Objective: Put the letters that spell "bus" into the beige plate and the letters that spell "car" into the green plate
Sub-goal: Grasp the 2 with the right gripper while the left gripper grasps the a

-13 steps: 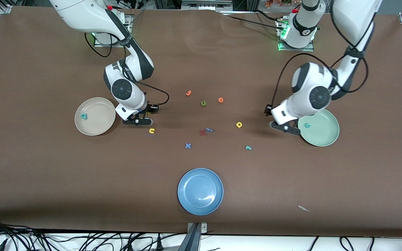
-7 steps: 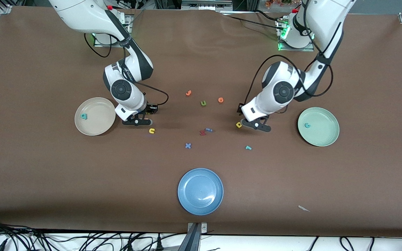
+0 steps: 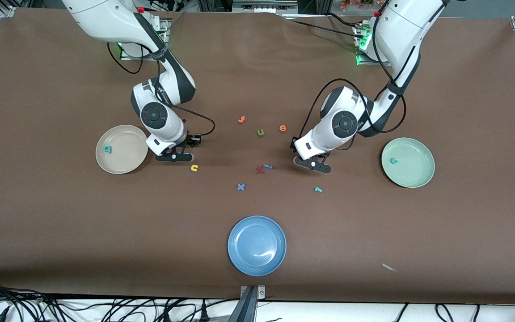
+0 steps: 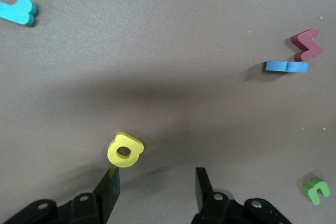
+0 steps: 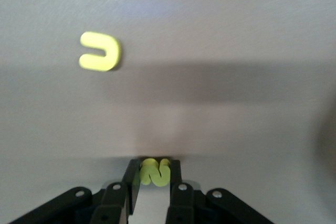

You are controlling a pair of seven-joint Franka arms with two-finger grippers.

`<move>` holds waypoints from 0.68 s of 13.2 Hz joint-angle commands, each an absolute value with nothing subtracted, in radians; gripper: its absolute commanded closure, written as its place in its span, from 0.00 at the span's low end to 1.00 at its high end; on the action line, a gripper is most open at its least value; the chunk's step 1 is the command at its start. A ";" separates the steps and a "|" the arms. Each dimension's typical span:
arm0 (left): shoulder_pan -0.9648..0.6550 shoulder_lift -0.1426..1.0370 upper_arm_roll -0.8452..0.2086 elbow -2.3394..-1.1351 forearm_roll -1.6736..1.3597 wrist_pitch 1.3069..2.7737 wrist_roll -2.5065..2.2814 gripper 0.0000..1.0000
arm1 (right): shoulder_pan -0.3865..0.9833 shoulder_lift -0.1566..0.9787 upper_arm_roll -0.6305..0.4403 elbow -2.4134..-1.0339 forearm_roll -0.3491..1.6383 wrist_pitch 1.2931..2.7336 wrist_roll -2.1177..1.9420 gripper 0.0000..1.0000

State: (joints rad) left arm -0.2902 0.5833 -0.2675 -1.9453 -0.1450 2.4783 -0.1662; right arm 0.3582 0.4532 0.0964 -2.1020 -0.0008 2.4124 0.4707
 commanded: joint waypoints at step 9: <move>-0.318 0.623 -0.215 -1.910 -0.129 2.485 -0.124 0.36 | 0.330 0.397 -0.258 -2.006 -0.006 2.012 0.112 0.94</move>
